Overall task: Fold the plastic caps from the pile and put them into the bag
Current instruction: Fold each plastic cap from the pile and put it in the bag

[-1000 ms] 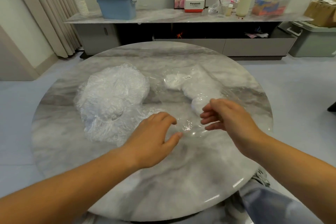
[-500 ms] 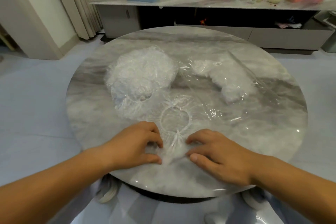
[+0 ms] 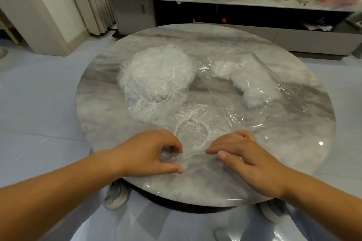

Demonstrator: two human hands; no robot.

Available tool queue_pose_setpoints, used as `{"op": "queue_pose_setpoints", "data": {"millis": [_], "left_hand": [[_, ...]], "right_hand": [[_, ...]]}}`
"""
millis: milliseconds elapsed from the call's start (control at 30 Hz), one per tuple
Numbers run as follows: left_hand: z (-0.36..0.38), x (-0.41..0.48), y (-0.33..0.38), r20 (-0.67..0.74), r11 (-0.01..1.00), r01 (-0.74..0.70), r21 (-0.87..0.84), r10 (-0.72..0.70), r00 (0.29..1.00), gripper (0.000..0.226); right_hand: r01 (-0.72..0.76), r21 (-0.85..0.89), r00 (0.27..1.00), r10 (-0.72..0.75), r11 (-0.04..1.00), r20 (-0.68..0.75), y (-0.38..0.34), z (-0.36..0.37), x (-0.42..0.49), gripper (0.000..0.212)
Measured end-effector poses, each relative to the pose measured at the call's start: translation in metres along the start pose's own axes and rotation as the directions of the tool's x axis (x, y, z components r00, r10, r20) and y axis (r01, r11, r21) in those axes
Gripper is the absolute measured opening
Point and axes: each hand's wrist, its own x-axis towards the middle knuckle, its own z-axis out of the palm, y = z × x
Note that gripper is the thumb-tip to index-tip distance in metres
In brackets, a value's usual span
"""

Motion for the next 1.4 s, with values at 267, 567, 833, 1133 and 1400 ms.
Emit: {"op": "queue_pose_setpoints", "data": {"millis": [267,567,833,1133,1400], "left_hand": [[-0.006,0.002,0.007,-0.022,0.863,0.243,-0.443,-0.281,0.959,0.015],[0.000,0.019,-0.004,-0.226,0.836,0.429,-0.343,-0.517,0.826,0.032],[0.014,0.020,-0.007,-0.305,0.850,0.480,-0.216,-0.526,0.794,0.064],[0.012,0.023,0.001,-0.265,0.806,0.516,-0.290,-0.586,0.766,0.077],[0.015,0.020,0.008,-0.201,0.793,0.590,-0.149,-0.609,0.767,0.080]], "right_hand": [[-0.136,0.277,0.990,0.120,0.951,0.073,-0.004,0.001,0.003,0.034],[-0.093,-0.081,0.983,0.105,0.992,0.153,0.000,0.001,0.029,0.051],[0.184,-0.393,0.983,-0.164,0.901,0.086,0.004,0.009,0.019,0.050],[0.216,-0.339,0.961,-0.137,0.916,0.242,0.005,0.012,0.014,0.046],[0.229,-0.288,0.964,-0.174,0.930,0.203,-0.005,0.007,0.013,0.043]]}}
